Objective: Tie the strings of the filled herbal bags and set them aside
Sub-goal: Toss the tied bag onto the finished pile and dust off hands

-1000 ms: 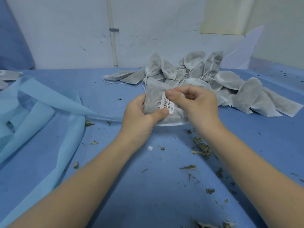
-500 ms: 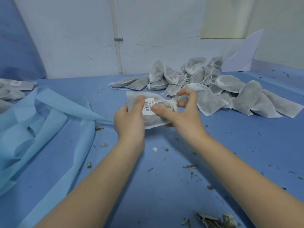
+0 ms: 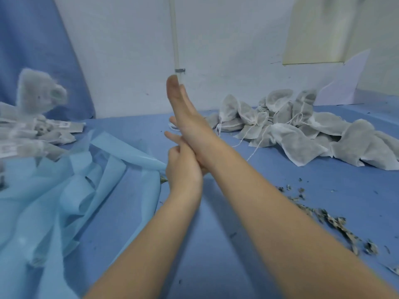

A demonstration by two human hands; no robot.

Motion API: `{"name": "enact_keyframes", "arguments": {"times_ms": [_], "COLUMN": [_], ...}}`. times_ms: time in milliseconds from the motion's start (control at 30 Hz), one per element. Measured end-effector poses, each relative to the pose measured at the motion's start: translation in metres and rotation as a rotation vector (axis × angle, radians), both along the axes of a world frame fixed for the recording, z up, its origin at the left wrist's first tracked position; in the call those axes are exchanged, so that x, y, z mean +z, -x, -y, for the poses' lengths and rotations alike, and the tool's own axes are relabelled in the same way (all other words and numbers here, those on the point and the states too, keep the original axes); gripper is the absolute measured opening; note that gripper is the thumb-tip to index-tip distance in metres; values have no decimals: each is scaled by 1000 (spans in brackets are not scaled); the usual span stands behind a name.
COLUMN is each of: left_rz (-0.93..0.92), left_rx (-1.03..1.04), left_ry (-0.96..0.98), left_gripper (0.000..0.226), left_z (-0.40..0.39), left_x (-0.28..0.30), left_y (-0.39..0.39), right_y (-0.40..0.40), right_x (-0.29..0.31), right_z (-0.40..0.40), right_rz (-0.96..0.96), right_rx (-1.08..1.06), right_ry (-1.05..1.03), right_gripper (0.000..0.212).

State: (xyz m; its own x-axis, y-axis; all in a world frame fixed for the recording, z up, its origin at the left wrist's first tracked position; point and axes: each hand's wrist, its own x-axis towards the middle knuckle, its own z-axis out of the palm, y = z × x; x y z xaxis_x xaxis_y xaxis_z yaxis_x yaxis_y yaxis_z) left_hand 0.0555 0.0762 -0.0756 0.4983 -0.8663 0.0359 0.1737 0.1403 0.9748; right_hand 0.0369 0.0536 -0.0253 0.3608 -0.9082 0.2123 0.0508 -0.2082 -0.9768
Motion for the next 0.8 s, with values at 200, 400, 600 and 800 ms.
{"name": "enact_keyframes", "arguments": {"times_ms": [200,400,600,800], "left_rz": [279,506,630,738], "left_rx": [-79,-238,-402,-449], "left_ry": [-43,-67,-150,-224], "left_gripper": [26,26,29,22], "left_z": [5,16,32,59], "left_x": [-1,-8,-18,-26], "left_y": [16,70,130,171], "right_y": [35,103,173,216], "right_x": [-10,-28,-52,-70], "right_z": [5,9,17,23], "right_rz": [57,123,124,131], "right_rx": [-91,-302,-530,-730], "right_ry": [-9,-27,4,-65], "right_gripper": [66,12,25,23]}}
